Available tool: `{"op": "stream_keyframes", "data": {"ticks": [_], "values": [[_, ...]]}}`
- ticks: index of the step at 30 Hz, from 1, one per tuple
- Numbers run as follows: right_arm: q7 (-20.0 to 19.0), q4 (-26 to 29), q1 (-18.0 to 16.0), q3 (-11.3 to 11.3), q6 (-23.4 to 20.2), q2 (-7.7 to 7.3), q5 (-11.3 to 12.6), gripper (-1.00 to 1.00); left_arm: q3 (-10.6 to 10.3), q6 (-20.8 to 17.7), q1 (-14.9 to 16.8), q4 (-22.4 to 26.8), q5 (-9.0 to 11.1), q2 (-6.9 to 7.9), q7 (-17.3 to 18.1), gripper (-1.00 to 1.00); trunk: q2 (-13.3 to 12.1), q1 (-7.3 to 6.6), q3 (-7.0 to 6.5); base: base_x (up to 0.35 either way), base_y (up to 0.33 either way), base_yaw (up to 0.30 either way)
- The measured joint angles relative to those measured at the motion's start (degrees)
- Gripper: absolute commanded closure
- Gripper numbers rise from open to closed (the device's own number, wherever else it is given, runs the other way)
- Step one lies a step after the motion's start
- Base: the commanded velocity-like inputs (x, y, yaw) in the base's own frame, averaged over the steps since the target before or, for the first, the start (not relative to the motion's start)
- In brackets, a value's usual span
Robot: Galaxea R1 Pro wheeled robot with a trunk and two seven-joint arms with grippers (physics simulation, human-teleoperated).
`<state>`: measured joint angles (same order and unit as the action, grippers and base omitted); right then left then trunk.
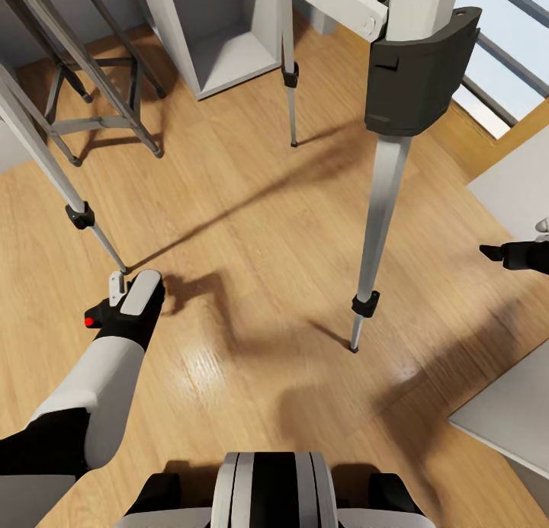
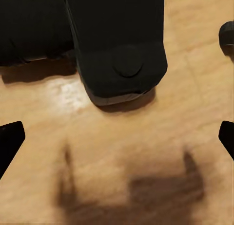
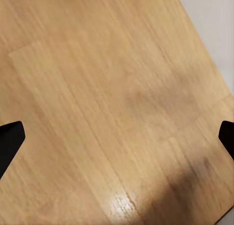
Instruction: Attach the digital camera to the camera tripod in the bedroom.
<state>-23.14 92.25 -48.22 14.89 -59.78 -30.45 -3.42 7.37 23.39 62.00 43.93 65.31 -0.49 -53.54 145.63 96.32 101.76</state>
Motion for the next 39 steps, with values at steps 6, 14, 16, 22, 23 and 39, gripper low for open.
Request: {"op": "stream_keyframes", "data": {"ticks": [6,14,16,22,23,39], "values": [[0.0,0.0,0.0,0.0,0.0,-0.02,0.0,-1.0,-0.31,1.38,0.28,-0.06,-0.04,-0.32,0.03,-1.0,0.0,0.0,0.0,0.0,0.0,0.0],[0.0,0.0,0.0,-0.02,0.0,0.01,0.0,-1.0,-0.99,2.35,2.09,-0.41,-0.36,-1.11,0.02,-1.0,0.0,0.0,0.0,0.0,0.0,0.0],[0.0,0.0,0.0,-0.01,0.0,0.02,0.0,-1.0,-1.04,2.42,2.39,-0.52,-0.66,-1.28,0.01,-1.0,0.0,0.0,0.0,0.0,0.0,0.0],[0.0,0.0,0.0,0.02,0.0,0.0,0.0,-1.0,-1.13,2.63,3.17,-0.86,-2.75,-2.32,-0.01,-1.0,0.0,0.0,0.0,0.0,0.0,0.0],[0.0,0.0,0.0,0.02,0.0,0.0,0.0,-1.0,-1.12,2.66,3.25,-0.89,-3.03,-2.45,-0.01,-1.0,0.0,0.0,0.0,0.0,0.0,0.0],[0.0,0.0,0.0,0.1,0.0,-0.03,0.01,-1.0,-0.74,2.77,3.53,-1.02,-4.06,-2.84,-0.01,-1.0,0.12,0.24,1.99,0.0,0.0,0.0]]}}
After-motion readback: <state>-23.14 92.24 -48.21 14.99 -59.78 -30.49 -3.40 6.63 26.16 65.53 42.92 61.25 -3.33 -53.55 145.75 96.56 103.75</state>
